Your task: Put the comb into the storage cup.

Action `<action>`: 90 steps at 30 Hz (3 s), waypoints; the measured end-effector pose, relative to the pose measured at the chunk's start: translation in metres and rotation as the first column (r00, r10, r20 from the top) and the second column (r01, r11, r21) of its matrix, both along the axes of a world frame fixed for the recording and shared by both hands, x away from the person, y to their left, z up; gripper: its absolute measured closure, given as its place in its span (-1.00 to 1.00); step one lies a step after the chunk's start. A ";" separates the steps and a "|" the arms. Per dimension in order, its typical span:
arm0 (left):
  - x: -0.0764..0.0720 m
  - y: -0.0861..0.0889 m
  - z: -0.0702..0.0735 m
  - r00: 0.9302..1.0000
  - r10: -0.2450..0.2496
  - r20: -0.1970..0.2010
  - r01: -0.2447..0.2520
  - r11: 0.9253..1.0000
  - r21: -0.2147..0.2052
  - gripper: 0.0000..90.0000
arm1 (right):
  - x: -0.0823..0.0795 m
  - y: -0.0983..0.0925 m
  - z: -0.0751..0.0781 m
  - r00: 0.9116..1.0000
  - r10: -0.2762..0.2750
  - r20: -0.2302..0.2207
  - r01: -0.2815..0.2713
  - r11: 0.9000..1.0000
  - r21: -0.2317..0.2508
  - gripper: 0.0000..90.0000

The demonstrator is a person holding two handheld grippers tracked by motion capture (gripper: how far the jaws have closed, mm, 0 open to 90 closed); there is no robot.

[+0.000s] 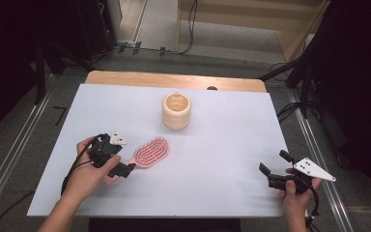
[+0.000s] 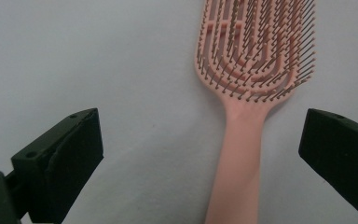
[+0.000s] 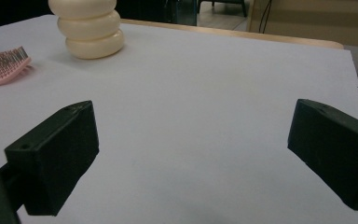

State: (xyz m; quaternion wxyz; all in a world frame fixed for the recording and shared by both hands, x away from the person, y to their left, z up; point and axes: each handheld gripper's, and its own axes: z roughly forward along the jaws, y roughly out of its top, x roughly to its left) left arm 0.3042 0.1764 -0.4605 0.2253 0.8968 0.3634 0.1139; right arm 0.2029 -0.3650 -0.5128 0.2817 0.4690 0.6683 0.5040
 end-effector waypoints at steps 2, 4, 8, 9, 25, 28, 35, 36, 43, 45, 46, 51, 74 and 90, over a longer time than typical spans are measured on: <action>0.001 -0.002 -0.002 0.999 -0.014 -0.036 0.014 1.000 0.007 -1.00 | 0.000 0.000 0.000 1.000 0.000 -0.003 0.000 1.000 -0.002 -1.00; 0.001 -0.005 -0.006 0.999 -0.007 -0.054 0.008 1.000 0.015 -0.96 | 0.000 0.000 0.000 1.000 0.000 -0.005 0.000 1.000 -0.007 -1.00; 0.001 -0.010 -0.009 0.998 0.003 -0.060 -0.001 0.999 0.036 -0.57 | 0.001 0.001 0.000 1.000 0.000 -0.005 0.000 1.000 -0.012 -1.00; 0.001 -0.011 -0.011 0.998 0.004 -0.055 -0.001 0.998 0.058 -0.50 | 0.001 0.001 0.000 1.000 0.000 -0.005 0.000 1.000 -0.013 -1.00; 0.006 -0.014 -0.014 0.994 -0.015 -0.106 0.022 0.997 0.069 0.35 | 0.003 0.002 -0.001 1.000 -0.007 -0.019 0.006 1.000 -0.028 -0.99; 0.007 -0.015 -0.013 0.994 -0.019 -0.111 0.029 0.996 0.084 0.41 | 0.003 0.003 -0.001 1.000 -0.007 -0.021 0.006 0.999 -0.031 -1.00; 0.006 -0.016 -0.013 0.994 -0.039 -0.103 0.047 0.996 0.077 0.55 | 0.003 0.007 -0.001 1.000 -0.010 -0.021 0.009 0.998 -0.060 -0.99; 0.006 -0.016 -0.013 0.994 -0.039 -0.103 0.047 0.996 0.077 0.56 | 0.003 0.007 0.000 1.000 -0.009 -0.021 0.008 0.998 -0.061 -0.99; 0.003 -0.012 -0.011 0.998 -0.040 -0.044 0.040 0.999 0.008 0.56 | 0.002 0.005 0.004 1.000 0.007 -0.026 -0.008 1.000 -0.016 -0.99; 0.003 -0.012 -0.009 0.998 -0.044 -0.047 0.043 0.999 -0.011 0.56 | 0.002 0.005 0.006 0.999 0.021 -0.024 -0.021 1.000 -0.002 -0.99; 0.003 -0.013 -0.008 0.998 -0.045 -0.046 0.043 0.999 -0.027 0.56 | 0.002 0.006 0.006 0.999 0.026 -0.023 -0.026 1.000 0.002 -0.99; 0.000 -0.014 -0.007 0.998 -0.053 -0.015 0.052 0.997 -0.052 0.56 | 0.002 0.014 0.013 0.999 0.050 -0.019 -0.050 0.999 -0.011 -0.99; -0.013 -0.013 0.013 0.981 -0.036 0.190 0.083 0.965 -0.250 0.56 | 0.017 0.070 0.049 0.980 0.198 -0.028 -0.195 0.978 0.079 -0.99; -0.033 -0.032 0.014 0.934 -0.041 0.356 0.166 0.930 -0.329 0.56 | 0.030 0.126 0.076 0.946 0.323 -0.043 -0.311 0.934 0.176 -0.99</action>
